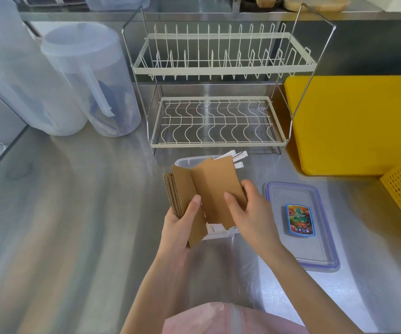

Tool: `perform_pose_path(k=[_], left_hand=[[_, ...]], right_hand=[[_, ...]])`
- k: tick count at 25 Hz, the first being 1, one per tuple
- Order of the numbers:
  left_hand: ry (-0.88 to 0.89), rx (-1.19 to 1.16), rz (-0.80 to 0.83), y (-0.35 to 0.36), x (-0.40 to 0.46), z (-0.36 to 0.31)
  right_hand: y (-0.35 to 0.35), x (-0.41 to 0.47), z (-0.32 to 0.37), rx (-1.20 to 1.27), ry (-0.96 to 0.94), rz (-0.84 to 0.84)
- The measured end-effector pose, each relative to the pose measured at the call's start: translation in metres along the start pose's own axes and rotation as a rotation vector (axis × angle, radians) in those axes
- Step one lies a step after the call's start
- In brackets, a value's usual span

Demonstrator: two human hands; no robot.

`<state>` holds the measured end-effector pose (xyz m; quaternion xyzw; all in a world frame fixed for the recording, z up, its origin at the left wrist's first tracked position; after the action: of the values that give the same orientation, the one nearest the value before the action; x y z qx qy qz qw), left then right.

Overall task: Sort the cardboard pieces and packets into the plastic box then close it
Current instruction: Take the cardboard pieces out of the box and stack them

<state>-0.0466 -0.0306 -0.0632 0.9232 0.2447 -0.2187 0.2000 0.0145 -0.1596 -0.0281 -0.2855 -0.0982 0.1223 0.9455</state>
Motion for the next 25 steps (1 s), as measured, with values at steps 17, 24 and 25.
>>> perform_pose_path(k=[17,24,25], left_hand=[[-0.143,-0.192,0.269,0.003,-0.005,0.003],[-0.229,-0.047,0.312,0.007,-0.010,0.007],[-0.247,-0.026,0.326,0.010,-0.012,0.008]], right_hand=[[0.022,-0.004,0.000,-0.129,0.097,0.276],[0.014,0.017,0.004,0.204,0.083,0.214],[0.016,0.018,0.008,0.206,0.057,0.263]])
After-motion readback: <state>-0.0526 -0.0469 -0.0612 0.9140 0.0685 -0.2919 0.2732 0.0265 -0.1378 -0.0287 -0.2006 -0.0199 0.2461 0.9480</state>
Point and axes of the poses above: each hand's wrist, its own x-axis towards the middle knuckle, its own y-axis out of the palm, z = x × y, the point moved 3 cm from there along x, towards the middle knuckle, and after that the axes turned 4 degrees about -y, right-handed, at the moved point
